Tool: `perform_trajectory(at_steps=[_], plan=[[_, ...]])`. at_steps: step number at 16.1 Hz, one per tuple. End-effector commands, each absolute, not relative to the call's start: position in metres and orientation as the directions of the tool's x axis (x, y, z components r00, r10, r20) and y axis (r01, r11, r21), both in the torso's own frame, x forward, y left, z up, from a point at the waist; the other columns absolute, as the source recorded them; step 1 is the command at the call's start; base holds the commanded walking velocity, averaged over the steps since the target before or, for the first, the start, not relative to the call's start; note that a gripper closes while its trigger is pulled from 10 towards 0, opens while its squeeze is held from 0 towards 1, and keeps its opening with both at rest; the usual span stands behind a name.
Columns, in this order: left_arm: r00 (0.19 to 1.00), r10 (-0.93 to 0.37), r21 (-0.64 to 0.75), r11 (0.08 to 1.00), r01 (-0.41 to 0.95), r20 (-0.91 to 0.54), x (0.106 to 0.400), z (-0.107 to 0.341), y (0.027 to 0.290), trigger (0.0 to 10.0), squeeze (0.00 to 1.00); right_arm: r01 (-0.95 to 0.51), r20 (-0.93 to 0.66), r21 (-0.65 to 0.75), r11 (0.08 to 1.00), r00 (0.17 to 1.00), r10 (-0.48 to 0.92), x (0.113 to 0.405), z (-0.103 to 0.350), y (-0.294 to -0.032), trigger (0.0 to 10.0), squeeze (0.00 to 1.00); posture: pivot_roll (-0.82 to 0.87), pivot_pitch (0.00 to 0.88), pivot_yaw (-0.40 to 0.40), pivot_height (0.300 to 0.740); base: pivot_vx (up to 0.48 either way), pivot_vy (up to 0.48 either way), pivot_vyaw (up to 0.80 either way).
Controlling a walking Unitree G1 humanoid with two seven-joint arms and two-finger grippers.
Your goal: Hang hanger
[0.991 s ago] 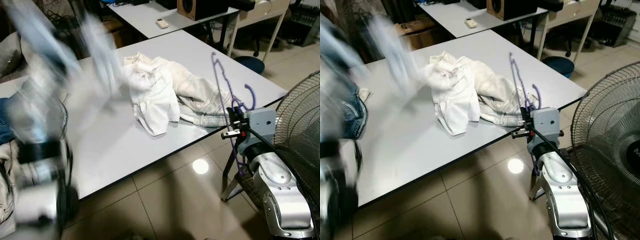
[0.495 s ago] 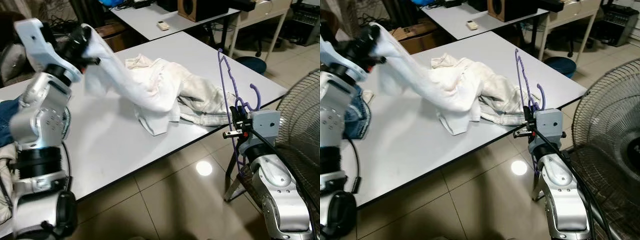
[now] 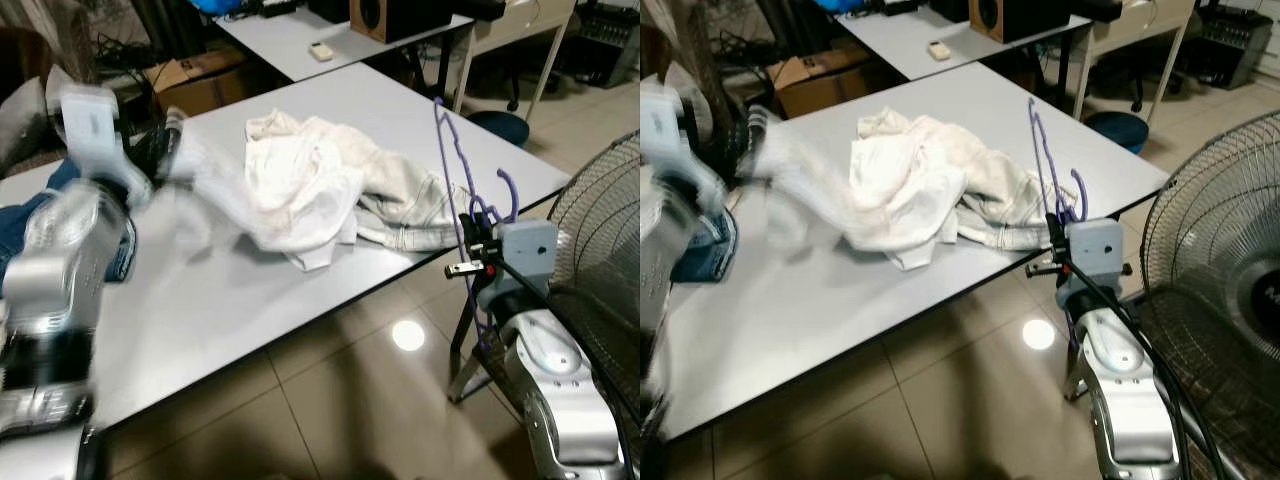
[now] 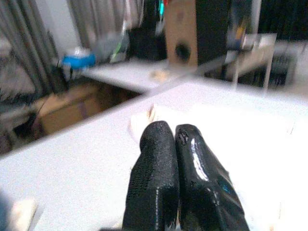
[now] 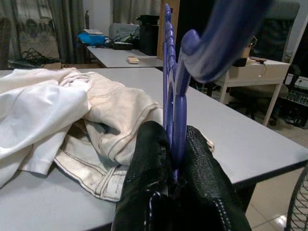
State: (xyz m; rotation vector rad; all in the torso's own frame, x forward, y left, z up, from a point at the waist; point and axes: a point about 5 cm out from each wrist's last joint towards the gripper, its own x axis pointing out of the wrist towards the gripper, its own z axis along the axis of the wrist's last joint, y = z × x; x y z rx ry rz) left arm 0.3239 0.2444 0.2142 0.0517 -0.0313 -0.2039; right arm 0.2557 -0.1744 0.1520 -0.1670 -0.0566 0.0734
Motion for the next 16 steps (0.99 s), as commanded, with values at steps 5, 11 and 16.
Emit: perform_trajectory(at_steps=[5,11,16], plan=[[0.954,0.065,0.215,0.977,0.000,-0.293,0.278,0.166,0.293,10.0,1.00,-0.087,0.038,-0.165,0.982,0.995,0.095,0.252,0.150,-0.172,10.0,0.00,-0.12,0.000,0.146,0.740,0.000,0.000,0.00],[0.932,-0.082,0.214,0.963,0.166,-0.352,0.257,0.169,0.291,10.0,1.00,-0.106,0.025,-0.159,0.982,0.993,0.111,0.252,0.149,-0.171,10.0,0.00,-0.11,0.000,0.137,0.740,0.000,0.000,0.00],[0.821,-0.218,0.443,0.754,0.485,-0.527,0.257,0.134,0.271,10.0,0.18,-0.163,0.023,-0.167,0.972,0.985,0.169,0.250,0.150,-0.163,10.0,0.00,-0.13,0.000,0.154,0.740,0.000,0.000,0.00]])
